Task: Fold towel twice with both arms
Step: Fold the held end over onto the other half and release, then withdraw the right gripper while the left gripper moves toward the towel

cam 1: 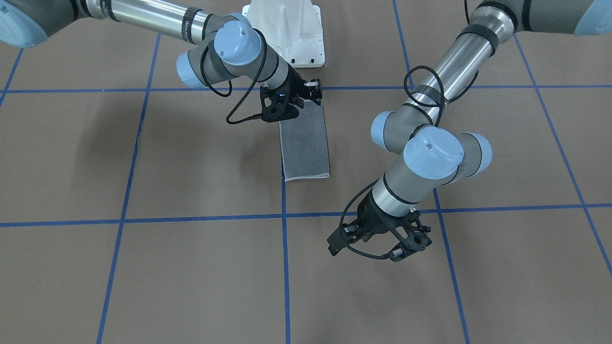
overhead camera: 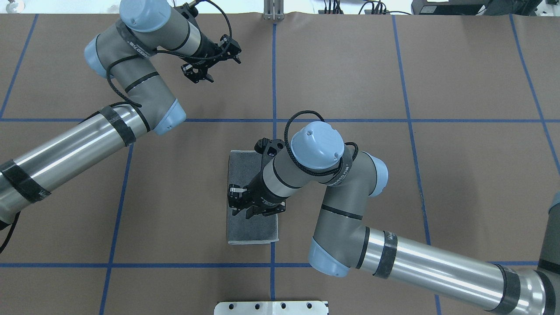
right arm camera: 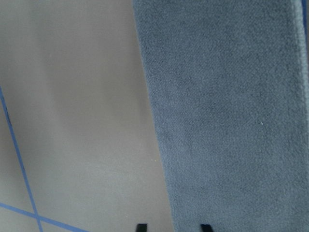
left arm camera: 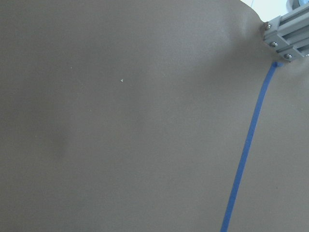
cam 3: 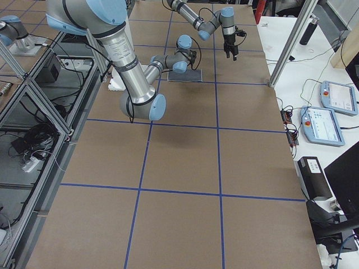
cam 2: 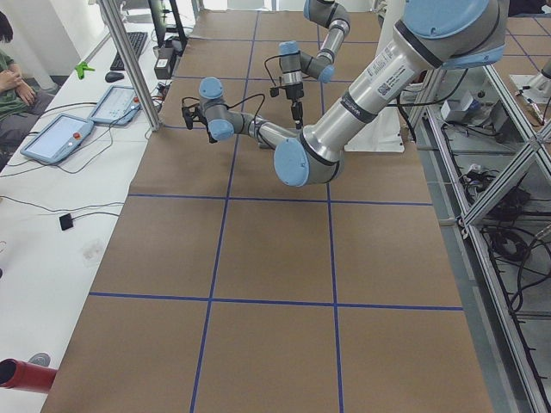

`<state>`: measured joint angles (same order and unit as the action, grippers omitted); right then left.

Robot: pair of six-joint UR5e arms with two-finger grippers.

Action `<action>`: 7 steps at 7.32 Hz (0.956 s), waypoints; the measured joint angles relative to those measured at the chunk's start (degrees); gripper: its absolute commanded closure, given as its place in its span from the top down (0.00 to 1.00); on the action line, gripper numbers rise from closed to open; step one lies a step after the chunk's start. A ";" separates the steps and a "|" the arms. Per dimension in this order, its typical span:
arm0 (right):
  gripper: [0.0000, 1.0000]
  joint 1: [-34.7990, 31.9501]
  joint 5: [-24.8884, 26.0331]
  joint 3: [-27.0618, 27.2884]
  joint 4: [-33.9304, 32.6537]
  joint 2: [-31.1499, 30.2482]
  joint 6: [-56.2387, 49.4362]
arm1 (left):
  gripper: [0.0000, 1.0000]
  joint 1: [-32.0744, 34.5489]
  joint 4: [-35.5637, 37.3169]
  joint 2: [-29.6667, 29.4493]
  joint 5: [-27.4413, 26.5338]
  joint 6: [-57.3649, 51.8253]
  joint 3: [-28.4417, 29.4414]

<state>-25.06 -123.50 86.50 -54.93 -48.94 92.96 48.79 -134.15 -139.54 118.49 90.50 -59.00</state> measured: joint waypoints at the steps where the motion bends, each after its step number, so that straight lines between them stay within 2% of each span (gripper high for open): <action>1: 1.00 -1.51 -0.73 0.77 -0.18 -0.25 0.79 | 0.99 0.04 -0.03 0.08 0.04 -0.34 -0.03; 3: 1.00 -6.96 -5.37 1.47 -0.36 -2.40 0.69 | 0.99 0.82 -0.02 0.63 1.19 -1.08 -0.38; 5: 1.00 -13.76 -10.81 1.55 -0.17 -5.85 -3.35 | 0.99 3.59 0.11 2.98 6.92 -1.38 -2.62; 7: 1.00 -19.71 -12.22 1.24 -0.35 -8.51 -10.20 | 0.99 5.32 0.21 9.28 11.96 -1.34 -9.42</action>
<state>-44.77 -135.72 87.74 -55.28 -57.46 82.76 54.11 -133.94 -130.26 130.46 89.16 -68.41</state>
